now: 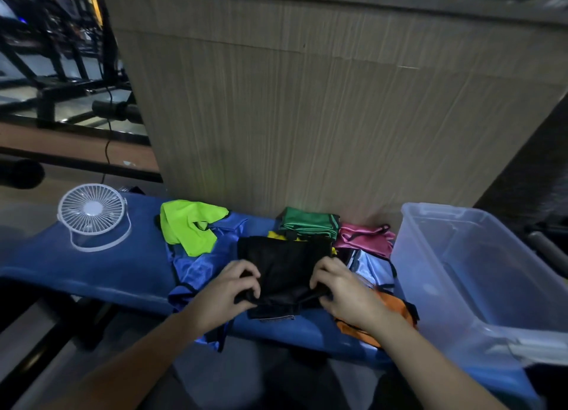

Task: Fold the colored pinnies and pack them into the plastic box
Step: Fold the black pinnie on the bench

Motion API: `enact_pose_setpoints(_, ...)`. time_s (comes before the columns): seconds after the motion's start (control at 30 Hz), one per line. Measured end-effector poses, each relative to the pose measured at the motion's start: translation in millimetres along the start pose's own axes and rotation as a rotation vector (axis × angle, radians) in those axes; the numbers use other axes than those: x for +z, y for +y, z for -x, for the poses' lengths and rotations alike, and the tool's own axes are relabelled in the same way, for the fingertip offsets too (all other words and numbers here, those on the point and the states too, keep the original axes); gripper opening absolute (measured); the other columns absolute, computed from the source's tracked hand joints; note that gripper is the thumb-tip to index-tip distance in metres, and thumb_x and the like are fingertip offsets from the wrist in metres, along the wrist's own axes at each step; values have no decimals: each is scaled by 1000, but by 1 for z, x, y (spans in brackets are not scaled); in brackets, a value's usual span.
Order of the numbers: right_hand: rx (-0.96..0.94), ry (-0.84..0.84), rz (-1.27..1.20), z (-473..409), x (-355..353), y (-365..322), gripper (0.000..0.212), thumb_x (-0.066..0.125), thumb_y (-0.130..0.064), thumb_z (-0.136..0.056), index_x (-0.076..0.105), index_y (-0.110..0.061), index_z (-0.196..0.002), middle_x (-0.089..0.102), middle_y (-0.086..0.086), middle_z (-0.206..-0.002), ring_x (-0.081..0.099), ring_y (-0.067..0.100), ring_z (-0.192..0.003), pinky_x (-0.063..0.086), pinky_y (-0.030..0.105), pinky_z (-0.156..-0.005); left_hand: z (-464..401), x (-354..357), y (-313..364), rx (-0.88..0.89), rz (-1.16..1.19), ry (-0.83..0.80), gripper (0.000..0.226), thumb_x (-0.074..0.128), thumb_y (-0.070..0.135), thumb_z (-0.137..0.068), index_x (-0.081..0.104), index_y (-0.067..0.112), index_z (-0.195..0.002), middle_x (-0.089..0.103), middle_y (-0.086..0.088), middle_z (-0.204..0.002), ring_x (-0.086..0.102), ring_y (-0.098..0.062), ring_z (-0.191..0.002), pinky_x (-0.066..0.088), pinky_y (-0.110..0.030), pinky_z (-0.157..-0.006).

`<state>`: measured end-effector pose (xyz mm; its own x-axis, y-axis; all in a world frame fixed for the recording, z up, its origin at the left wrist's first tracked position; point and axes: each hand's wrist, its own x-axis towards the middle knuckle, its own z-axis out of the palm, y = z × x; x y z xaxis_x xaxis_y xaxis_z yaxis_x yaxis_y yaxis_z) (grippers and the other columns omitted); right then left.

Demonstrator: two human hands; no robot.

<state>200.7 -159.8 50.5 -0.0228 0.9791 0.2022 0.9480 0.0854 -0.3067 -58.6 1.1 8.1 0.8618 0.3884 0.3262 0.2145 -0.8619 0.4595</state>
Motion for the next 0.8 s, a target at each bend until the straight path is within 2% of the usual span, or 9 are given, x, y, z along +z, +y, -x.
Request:
enact_pose_setpoints(0.13, 17, -80, 99, 4, 12, 6, 26, 67, -14, -77, 62, -18, -102, 44, -2, -113, 45, 20, -107, 48, 35, -91, 11, 16, -9, -33, -54, -56, 13, 72, 41, -85, 64, 35, -94, 42, 17, -128, 33, 1, -128, 36, -22, -103)
enact_pose_setpoints(0.23, 18, -132, 197, 5, 18, 9, 36, 68, -44, -79, 64, -22, -108, 45, -2, -116, 44, 20, -107, 41, 31, -98, 16, 20, -9, -61, -119, -59, 31, 53, 65, -85, 66, 39, -98, 44, 19, -130, 35, -1, -125, 31, -27, -102)
enact_pose_setpoints(0.3, 87, -162, 167, 5, 19, 9, 51, 54, -66, -78, 65, -27, -109, 46, -7, -116, 43, 15, -108, 38, 30, -100, 15, 18, -8, -87, -113, -19, 36, 46, 68, -88, 66, 39, -99, 46, 21, -124, 41, 0, -117, 32, -28, -99)
enact_pose_setpoints(0.33, 125, -135, 106, 4, 19, 8, 53, 50, -68, -78, 66, -28, -108, 48, -8, -114, 45, 14, -106, 40, 32, -99, 12, 15, -8, -95, -101, 7, 34, 46, 65, -89, 65, 39, -99, 46, 22, -120, 44, 0, -111, 35, -28, -97)
enact_pose_setpoints(0.37, 153, -67, 37, 2, 18, 9, 46, 54, -64, -81, 66, -27, -106, 51, -9, -111, 49, 15, -105, 43, 35, -97, 7, 12, -9, -103, -94, 32, 31, 47, 61, -90, 64, 38, -101, 46, 22, -116, 46, 0, -107, 38, -29, -95)
enact_pose_setpoints(0.43, 194, 125, -32, -4, 17, 13, 27, 69, -39, -84, 66, -22, -105, 55, -6, -107, 55, 20, -102, 47, 41, -92, -7, 6, -11, -120, -106, 91, 23, 53, 52, -93, 62, 35, -106, 46, 21, -114, 48, -3, -105, 43, -31, -93)
enact_pose_setpoints(0.53, 363, 264, -53, -20, 13, 22, 40, 76, -23, -82, 63, -16, -119, 55, 1, -115, 54, 25, -111, 46, 41, -96, -37, -4, -11, -179, -132, 176, 26, 64, 37, -93, 61, 29, -117, 49, 14, -120, 48, -10, -113, 42, -32, -96)
enact_pose_setpoints(0.67, 565, 148, -72, -42, 9, 35, 69, 77, -37, -82, 49, -16, -141, 52, 6, -132, 46, 27, -126, 37, 37, -105, -80, -12, -9, -201, -129, 99, 42, 66, 35, -93, 56, 27, -133, 51, 11, -134, 45, -13, -125, 38, -34, -105)
enact_pose_setpoints(0.8, 591, 17, -12, -56, 6, 44, 68, 77, -46, -78, 54, -22, -138, 52, 4, -130, 44, 28, -126, 36, 35, -104, -109, -10, -6, -195, -154, -76, 52, 68, 37, -92, 53, 28, -140, 51, 8, -139, 42, -15, -131, 33, -35, -109)
